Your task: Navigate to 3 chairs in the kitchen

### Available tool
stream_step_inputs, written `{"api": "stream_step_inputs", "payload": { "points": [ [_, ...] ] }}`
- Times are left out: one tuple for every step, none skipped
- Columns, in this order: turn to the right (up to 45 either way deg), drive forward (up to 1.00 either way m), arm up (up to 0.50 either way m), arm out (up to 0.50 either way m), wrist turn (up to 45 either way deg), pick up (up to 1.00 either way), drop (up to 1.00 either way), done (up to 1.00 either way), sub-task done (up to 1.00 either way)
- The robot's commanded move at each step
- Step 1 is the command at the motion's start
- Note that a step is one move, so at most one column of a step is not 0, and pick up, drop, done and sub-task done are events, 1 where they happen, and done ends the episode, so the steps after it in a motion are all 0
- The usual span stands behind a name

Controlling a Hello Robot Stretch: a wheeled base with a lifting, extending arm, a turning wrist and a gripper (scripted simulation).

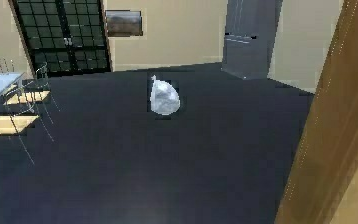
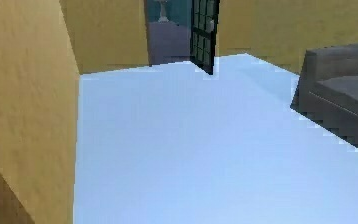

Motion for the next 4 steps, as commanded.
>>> {"api": "stream_step_inputs", "payload": {
  "points": [
    [0.0,0.1,0.0,0.0,0.0,0.0,0.0,0.0,0.0],
    [-21.0,0.0,0.0,0.0,0.0,0.0,0.0,0.0,0.0],
    [0.0,0.45,0.0,0.0,0.0,0.0,0.0,0.0,0.0],
    [-42.0,0.0,0.0,0.0,0.0,0.0,0.0,0.0,0.0]
  ]
}}
